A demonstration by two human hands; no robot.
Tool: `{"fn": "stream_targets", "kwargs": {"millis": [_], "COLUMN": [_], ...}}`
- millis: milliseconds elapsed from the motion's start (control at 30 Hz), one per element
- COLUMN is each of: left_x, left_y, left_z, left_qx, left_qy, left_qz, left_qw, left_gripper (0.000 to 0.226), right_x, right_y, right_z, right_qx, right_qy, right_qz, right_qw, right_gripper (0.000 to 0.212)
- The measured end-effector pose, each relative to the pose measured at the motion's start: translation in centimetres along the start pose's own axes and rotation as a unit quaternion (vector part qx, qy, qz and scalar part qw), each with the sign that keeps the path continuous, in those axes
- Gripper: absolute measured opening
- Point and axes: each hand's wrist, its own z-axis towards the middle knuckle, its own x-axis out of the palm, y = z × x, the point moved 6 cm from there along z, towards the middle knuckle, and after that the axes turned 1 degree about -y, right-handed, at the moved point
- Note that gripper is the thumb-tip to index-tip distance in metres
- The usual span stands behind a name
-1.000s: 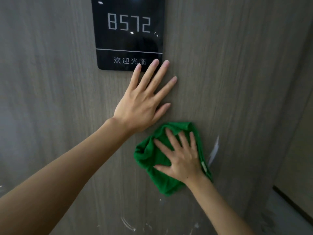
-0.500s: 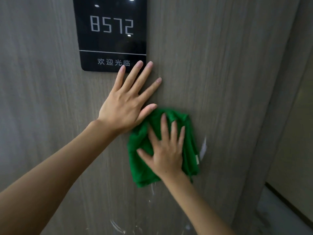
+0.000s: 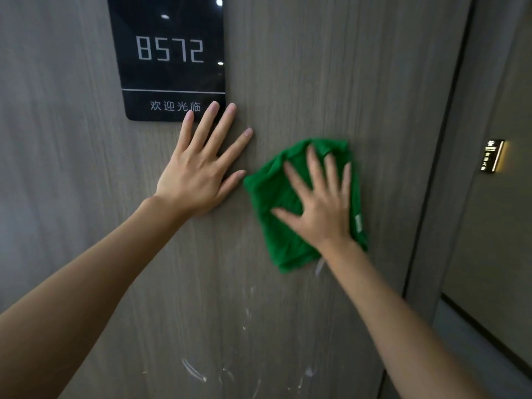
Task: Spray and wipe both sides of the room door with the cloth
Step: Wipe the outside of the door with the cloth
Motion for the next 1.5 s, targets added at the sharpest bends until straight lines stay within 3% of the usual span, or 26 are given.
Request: {"fn": "stream_targets", "kwargs": {"millis": [167, 367, 533, 633, 700, 767, 867, 967, 1067, 1200, 1333, 1400, 1500], "left_x": [0.1, 0.0, -0.6, -1.2, -1.2, -0.8, -0.1, 0.4, 0.7, 0.8, 0.7, 0.8, 1.0], "left_y": [-0.1, -0.1, -0.7, -2.8, -4.5, -5.6, -5.9, -5.0, -4.4, -4.6, -4.6, -4.5, -4.5], "left_z": [-0.1, 0.0, 0.3, 0.8, 1.1, 1.2, 1.3, 1.6, 1.7, 1.6, 1.7, 1.7, 1.7], "left_qx": [0.001, -0.001, 0.000, 0.039, 0.066, 0.083, 0.089, 0.075, 0.069, 0.069, 0.068, 0.067, 0.066], "left_qy": [-0.009, -0.019, -0.017, -0.031, -0.026, -0.014, -0.001, 0.005, 0.007, -0.007, -0.021, -0.017, -0.007], "left_qz": [0.006, 0.000, -0.027, -0.047, -0.066, -0.073, -0.075, -0.081, -0.080, -0.089, -0.079, -0.073, -0.062], "left_qw": [1.000, 1.000, 0.999, 0.998, 0.995, 0.994, 0.993, 0.994, 0.994, 0.994, 0.994, 0.995, 0.996], "left_gripper": [0.060, 0.060, 0.059, 0.057, 0.057, 0.057, 0.057, 0.058, 0.060, 0.061, 0.059, 0.059, 0.060], "right_x": [-0.6, 2.1, 4.0, 3.9, 3.2, 2.2, 0.4, -0.3, -0.1, 1.6, 4.1, 4.8, 4.3], "right_y": [-4.0, 0.3, 3.4, 1.4, -1.2, -4.7, -8.9, -8.6, -5.7, 0.5, 7.9, 8.9, 7.4], "right_z": [0.3, -8.3, -14.5, -15.1, -13.9, -11.3, -6.5, -3.5, -2.8, -5.3, -10.5, -12.2, -11.6], "right_qx": [0.108, 0.151, 0.001, -0.113, -0.144, -0.096, 0.072, 0.218, 0.278, 0.203, -0.004, -0.106, -0.178], "right_qy": [-0.017, 0.010, 0.071, 0.089, 0.083, 0.059, 0.021, -0.024, -0.050, -0.012, 0.085, 0.100, 0.085], "right_qz": [-0.008, 0.021, 0.007, -0.010, -0.025, -0.036, -0.032, -0.006, 0.011, 0.024, -0.004, -0.006, 0.006], "right_qw": [0.994, 0.988, 0.997, 0.990, 0.986, 0.993, 0.997, 0.976, 0.959, 0.979, 0.996, 0.989, 0.980], "right_gripper": [0.074, 0.069, 0.062, 0.066, 0.069, 0.073, 0.076, 0.071, 0.067, 0.063, 0.058, 0.064, 0.069]}}
